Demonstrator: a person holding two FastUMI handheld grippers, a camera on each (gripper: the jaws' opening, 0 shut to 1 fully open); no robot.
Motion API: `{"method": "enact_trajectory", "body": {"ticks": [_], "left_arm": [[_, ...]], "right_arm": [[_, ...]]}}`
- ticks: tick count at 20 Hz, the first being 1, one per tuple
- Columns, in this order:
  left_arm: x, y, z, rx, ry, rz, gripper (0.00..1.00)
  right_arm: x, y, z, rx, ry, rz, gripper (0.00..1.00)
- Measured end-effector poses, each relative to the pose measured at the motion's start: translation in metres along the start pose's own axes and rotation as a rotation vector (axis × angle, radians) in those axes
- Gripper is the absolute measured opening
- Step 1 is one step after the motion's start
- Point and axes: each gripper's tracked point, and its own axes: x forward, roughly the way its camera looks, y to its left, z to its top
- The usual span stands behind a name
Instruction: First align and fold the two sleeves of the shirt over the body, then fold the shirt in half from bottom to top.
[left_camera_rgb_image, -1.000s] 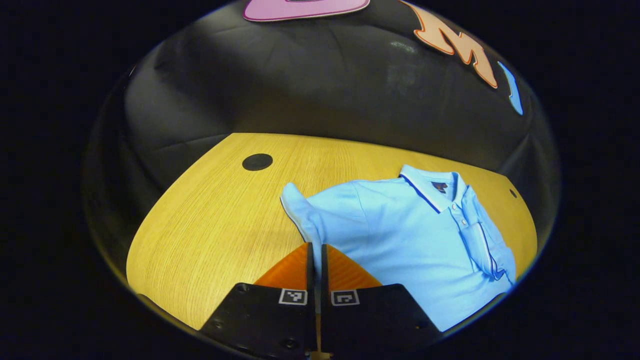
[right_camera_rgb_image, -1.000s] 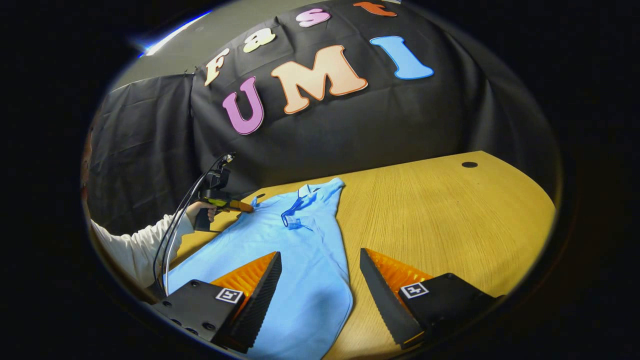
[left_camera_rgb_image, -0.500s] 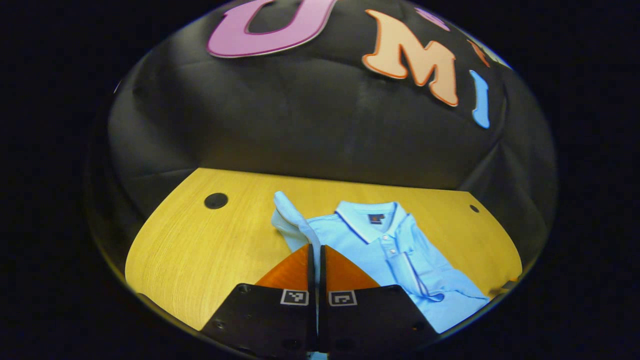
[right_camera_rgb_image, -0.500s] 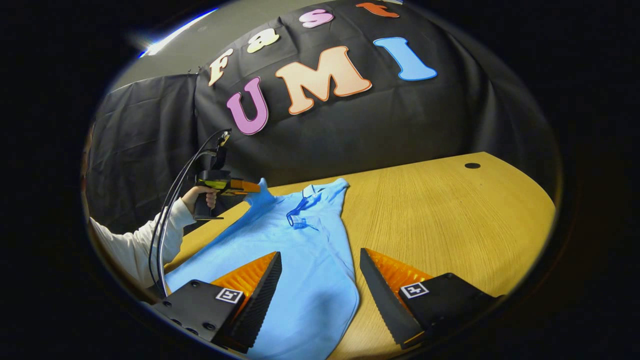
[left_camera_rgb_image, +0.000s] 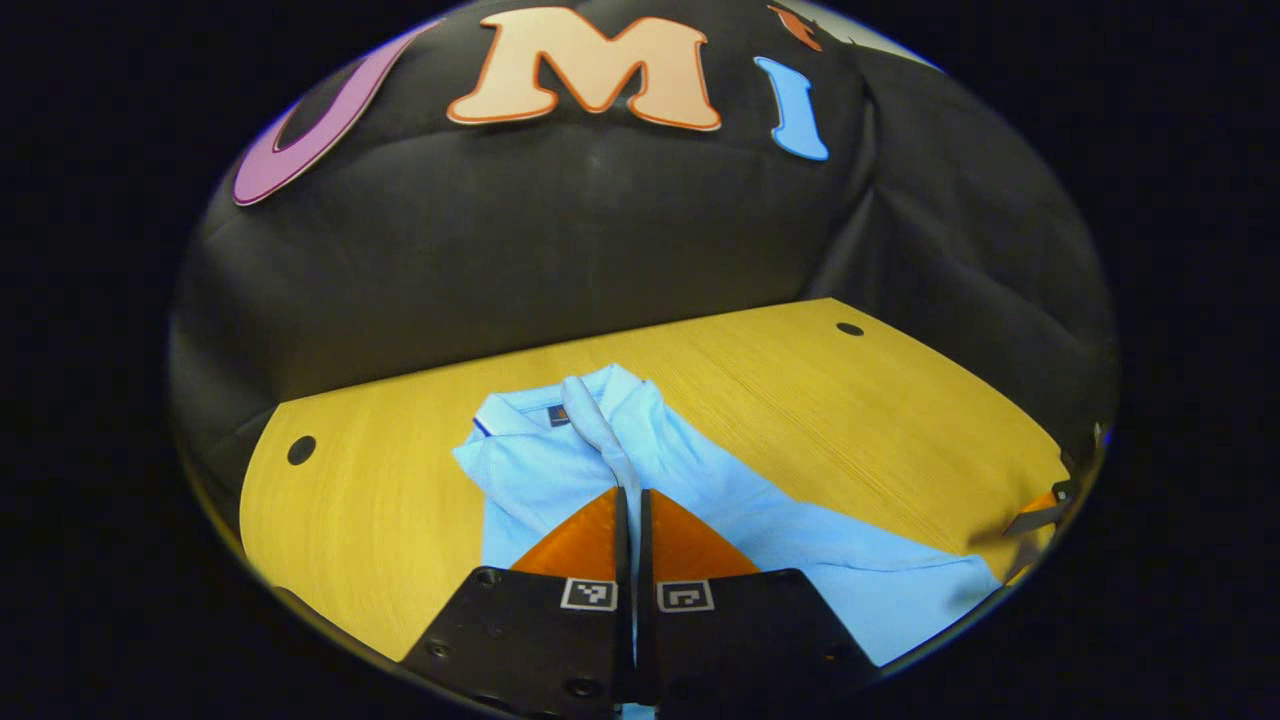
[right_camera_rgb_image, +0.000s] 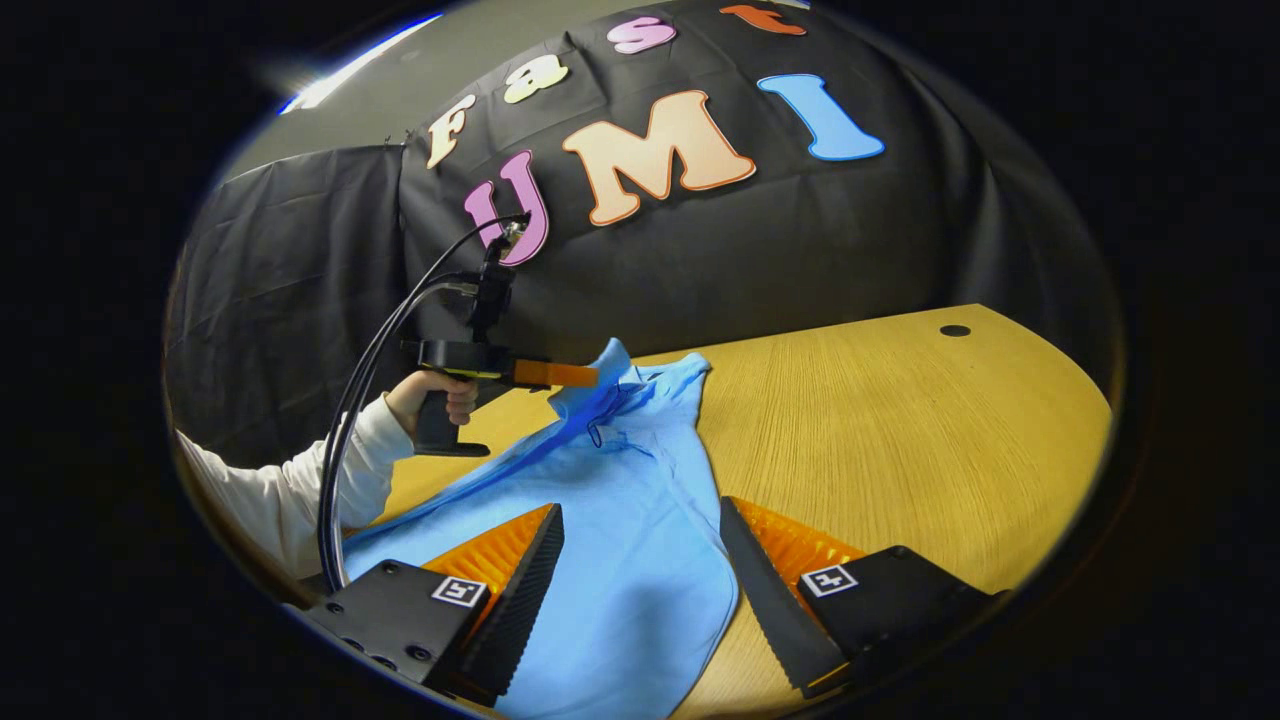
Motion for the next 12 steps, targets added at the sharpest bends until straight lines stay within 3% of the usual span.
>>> {"method": "enact_trajectory", "body": {"ticks": [3, 6, 11, 12], "left_arm": [[0.007, -0.009, -0.008, 0.027, 0.016, 0.019, 0.01], [0.000, -0.024, -0.008, -0.007, 0.010, -0.017, 0.07], [-0.047, -0.006, 0.000, 0.025, -0.045, 0.086, 1.00], [-0.058, -0.006, -0.002, 0.009, -0.059, 0.089, 1.00]], "right_arm": [[-0.002, 0.000, 0.000, -0.008, -0.004, 0.002, 0.98], [-0.002, 0.004, -0.001, -0.013, -0.004, 0.001, 0.98], [-0.003, 0.015, -0.008, -0.041, 0.008, 0.007, 0.98], [-0.005, 0.016, -0.011, -0.055, 0.015, 0.007, 0.98]]}}
